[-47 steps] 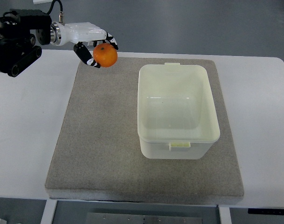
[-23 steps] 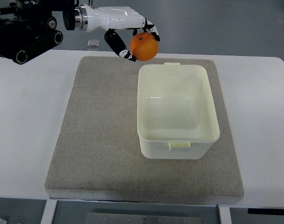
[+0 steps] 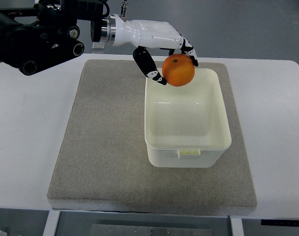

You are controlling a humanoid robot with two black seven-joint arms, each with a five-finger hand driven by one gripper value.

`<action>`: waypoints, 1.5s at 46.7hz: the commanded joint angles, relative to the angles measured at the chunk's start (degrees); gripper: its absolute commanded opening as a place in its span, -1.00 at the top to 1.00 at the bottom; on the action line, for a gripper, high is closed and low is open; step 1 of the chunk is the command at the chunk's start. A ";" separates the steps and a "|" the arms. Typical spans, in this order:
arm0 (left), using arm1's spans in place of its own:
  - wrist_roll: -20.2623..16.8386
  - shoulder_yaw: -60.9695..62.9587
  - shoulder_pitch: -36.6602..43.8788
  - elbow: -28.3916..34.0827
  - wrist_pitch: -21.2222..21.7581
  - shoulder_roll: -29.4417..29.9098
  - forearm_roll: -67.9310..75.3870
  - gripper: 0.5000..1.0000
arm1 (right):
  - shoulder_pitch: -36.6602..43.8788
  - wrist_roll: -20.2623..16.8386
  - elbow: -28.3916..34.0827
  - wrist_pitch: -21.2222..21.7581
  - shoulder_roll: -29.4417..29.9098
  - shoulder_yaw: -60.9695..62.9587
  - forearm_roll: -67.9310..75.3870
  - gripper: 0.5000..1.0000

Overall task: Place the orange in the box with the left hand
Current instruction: 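Lower the orange into the box and open the left hand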

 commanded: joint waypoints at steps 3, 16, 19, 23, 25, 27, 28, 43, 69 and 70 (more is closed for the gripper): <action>0.00 0.28 0.52 -1.20 0.00 -0.73 0.13 1.00 | -0.01 0.00 -0.01 0.00 0.00 0.00 0.06 -0.73; 0.00 0.81 2.63 0.99 0.09 -3.89 0.48 1.00 | 0.08 0.00 -0.01 0.00 0.00 0.00 0.06 -0.73; 0.00 0.81 3.07 1.70 0.00 -5.21 0.48 1.00 | 0.08 0.00 -0.01 0.00 0.00 0.00 -0.03 -0.73; 0.00 0.90 4.13 2.05 0.00 -6.62 0.74 1.00 | -0.01 0.00 -0.01 0.00 0.00 0.00 -0.03 -0.73; 0.00 1.16 4.39 2.23 0.00 -6.88 1.18 1.00 | -0.01 0.00 -0.01 0.00 0.00 0.00 -0.03 -0.73; 0.00 1.77 4.66 2.49 0.00 -7.15 1.88 1.00 | -0.01 0.00 -0.01 0.00 0.00 0.00 -0.03 -0.73; 0.00 2.12 4.74 2.58 0.00 -7.32 2.15 1.00 | -0.01 -0.09 -0.01 0.00 0.00 0.00 0.06 -0.73; 0.00 2.83 6.50 4.95 0.09 -9.08 3.20 1.00 | -0.01 0.00 -0.01 0.00 0.00 0.00 0.06 -0.73; 0.00 2.04 6.85 4.86 0.62 -9.26 2.15 -0.38 | -0.01 0.00 0.08 0.00 0.00 0.00 -0.03 -0.73; 0.00 2.04 6.85 4.86 0.62 -9.26 2.15 -0.39 | -0.01 0.00 -0.01 0.00 0.00 0.00 0.06 -0.73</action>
